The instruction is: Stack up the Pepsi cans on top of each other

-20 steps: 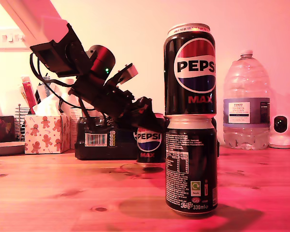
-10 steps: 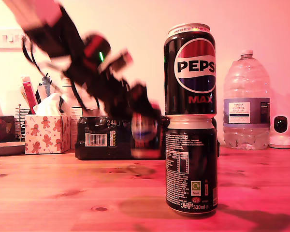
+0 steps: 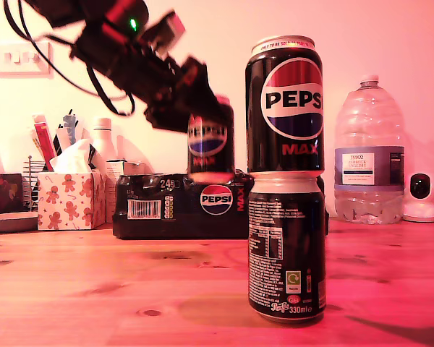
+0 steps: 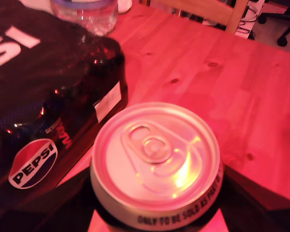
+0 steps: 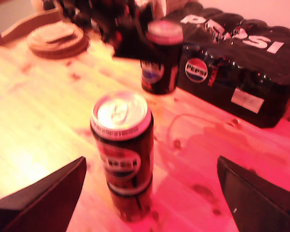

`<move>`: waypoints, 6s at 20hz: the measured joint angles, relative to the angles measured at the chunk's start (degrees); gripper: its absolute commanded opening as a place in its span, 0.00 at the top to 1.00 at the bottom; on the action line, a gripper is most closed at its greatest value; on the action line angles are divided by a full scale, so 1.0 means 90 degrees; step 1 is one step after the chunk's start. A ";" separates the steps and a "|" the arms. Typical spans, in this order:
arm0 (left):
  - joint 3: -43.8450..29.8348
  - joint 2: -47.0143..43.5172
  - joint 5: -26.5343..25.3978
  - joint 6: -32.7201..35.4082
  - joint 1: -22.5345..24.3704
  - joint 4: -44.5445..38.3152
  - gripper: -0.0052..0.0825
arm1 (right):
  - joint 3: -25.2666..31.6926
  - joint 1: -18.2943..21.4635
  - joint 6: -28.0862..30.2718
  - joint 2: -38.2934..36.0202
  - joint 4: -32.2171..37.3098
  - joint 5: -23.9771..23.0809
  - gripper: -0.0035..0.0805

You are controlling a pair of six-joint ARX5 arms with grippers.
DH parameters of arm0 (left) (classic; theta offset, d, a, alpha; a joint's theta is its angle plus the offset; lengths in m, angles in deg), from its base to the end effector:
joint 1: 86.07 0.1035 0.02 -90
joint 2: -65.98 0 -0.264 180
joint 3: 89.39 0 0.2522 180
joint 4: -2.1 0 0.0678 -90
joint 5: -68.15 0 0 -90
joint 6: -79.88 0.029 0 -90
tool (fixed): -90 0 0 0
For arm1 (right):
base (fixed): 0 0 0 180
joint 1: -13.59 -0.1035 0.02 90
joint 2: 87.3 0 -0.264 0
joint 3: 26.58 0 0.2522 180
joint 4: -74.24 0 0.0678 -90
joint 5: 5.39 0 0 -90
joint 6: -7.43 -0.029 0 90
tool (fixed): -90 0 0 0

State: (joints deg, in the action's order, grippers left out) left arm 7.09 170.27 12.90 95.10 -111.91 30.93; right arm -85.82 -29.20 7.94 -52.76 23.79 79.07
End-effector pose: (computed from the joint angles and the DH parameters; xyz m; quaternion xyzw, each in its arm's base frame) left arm 0.3605 -0.1929 0.2704 0.0843 0.2472 -0.5162 0.8157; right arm 0.0890 0.0786 0.3166 -0.0953 0.2019 0.3122 0.9234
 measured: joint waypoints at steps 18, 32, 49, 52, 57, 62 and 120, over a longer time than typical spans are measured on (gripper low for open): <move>0.0000 -0.1207 0.0328 0.0002 -0.0002 0.1163 0.44 | 0.0928 0.0835 -0.0056 -0.0542 0.1117 -0.0816 0.97; -0.0510 -0.2375 0.0544 0.0005 -0.0143 0.1520 0.44 | 0.3266 0.2297 -0.0262 -0.1783 0.2431 -0.0053 0.96; -0.0818 -0.3242 0.1467 -0.0194 -0.0976 0.1596 0.44 | 0.3271 0.2297 -0.0576 -0.1819 0.0848 -0.0066 0.96; -0.0818 -0.3242 0.1464 -0.0194 -0.1100 0.1540 0.44 | 0.3271 0.2297 -0.0576 -0.1819 0.0627 -0.0066 0.96; -0.0818 -0.3245 0.1464 -0.0437 -0.1149 0.1124 0.44 | 0.3271 0.2297 -0.0576 -0.1819 0.0544 -0.0068 0.96; -0.0818 -0.3245 0.1445 -0.0556 -0.1156 0.0828 0.44 | 0.3271 0.2297 -0.0576 -0.1819 0.0542 -0.0066 0.96; -0.0243 -0.2351 -0.0772 0.0311 -0.2404 0.1292 0.44 | 0.3271 0.2297 -0.0576 -0.1819 0.0539 -0.0066 0.96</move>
State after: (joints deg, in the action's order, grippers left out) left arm 4.90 149.11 5.94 97.90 -133.55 42.56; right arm -56.37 -8.52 2.76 -69.13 28.65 78.48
